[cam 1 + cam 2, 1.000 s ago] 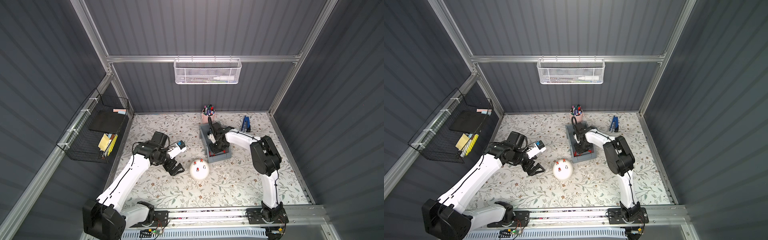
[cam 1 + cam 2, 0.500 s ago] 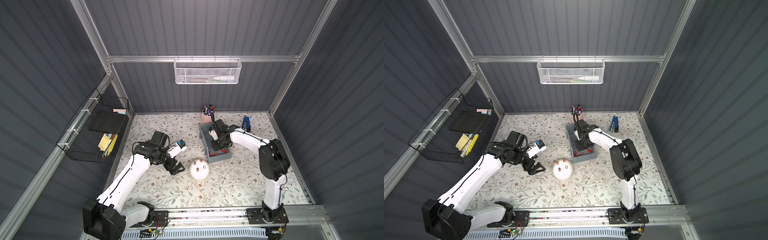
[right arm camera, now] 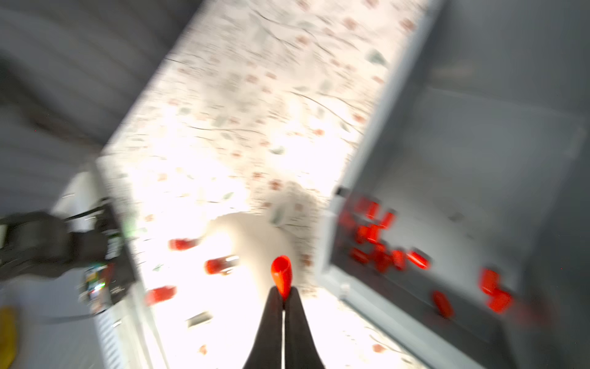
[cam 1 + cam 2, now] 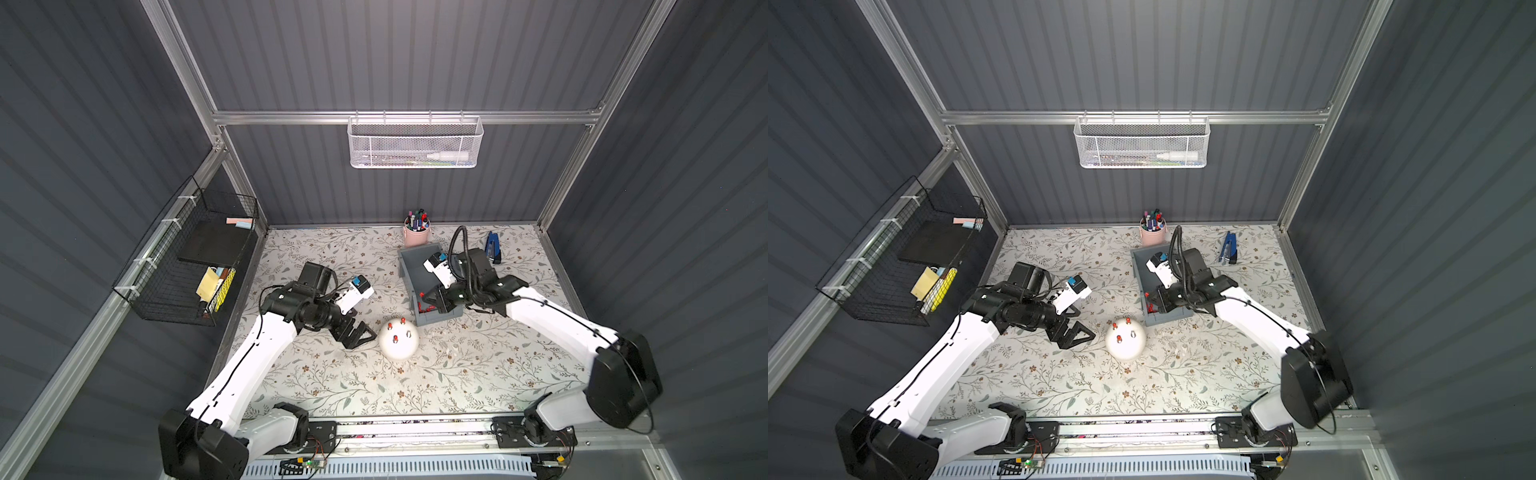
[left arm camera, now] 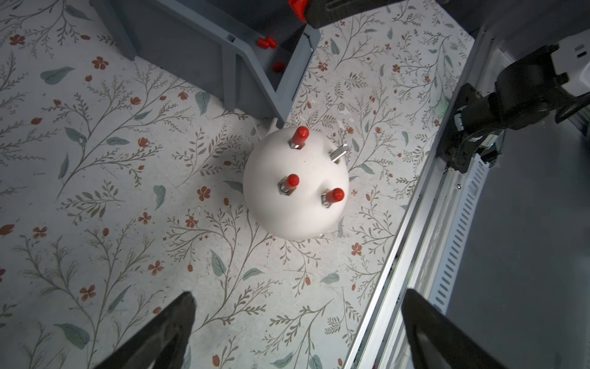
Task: Cover the protruding screws with screw protection sleeves
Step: Pick up the screw protection sleeve from the storage box.
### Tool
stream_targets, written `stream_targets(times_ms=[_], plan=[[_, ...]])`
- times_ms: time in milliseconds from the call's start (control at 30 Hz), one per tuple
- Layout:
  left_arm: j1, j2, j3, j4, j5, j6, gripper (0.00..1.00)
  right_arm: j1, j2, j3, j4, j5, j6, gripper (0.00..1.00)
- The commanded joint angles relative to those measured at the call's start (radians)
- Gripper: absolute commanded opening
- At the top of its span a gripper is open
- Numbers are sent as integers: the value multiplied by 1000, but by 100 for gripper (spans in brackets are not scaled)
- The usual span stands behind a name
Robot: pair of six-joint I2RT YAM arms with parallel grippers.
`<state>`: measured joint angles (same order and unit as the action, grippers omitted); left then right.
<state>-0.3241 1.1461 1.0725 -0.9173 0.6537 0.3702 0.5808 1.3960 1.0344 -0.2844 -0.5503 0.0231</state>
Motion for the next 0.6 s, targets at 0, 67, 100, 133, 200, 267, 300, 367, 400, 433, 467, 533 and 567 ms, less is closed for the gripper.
stream_targets(times_ms=[0,67,100,133,200,267,300,367,400,433,467,533,567], plan=[[5,-49,44,-20,167,-48,99,44,-109,-75,185,-184,-4,0],[5,-61,61,-23,247,-73,97,104,-175,-97,191,-165,-33,0],[5,-62,71,-27,283,-81,95,132,-210,-97,178,-147,-48,0],[5,-65,83,-34,327,-84,94,166,-235,-96,163,-128,-64,0],[4,-66,104,-32,422,-88,92,217,-265,-94,141,-93,-89,0],[3,-75,111,-40,508,-84,89,263,-297,-96,130,-58,-109,0],[3,-79,112,-40,536,-82,87,279,-311,-99,131,-45,-114,0],[3,-87,117,-55,602,-72,83,311,-339,-104,140,-18,-126,0],[3,-89,122,-70,625,-71,80,322,-346,-107,142,-10,-130,0],[3,-92,124,-72,655,-71,76,337,-354,-106,142,2,-138,0],[3,-92,129,-60,691,-70,70,351,-363,-103,140,19,-147,0],[3,-88,134,-59,751,-71,63,375,-375,-101,143,37,-161,0],[3,-85,138,-58,775,-72,60,383,-379,-99,145,41,-168,0]])
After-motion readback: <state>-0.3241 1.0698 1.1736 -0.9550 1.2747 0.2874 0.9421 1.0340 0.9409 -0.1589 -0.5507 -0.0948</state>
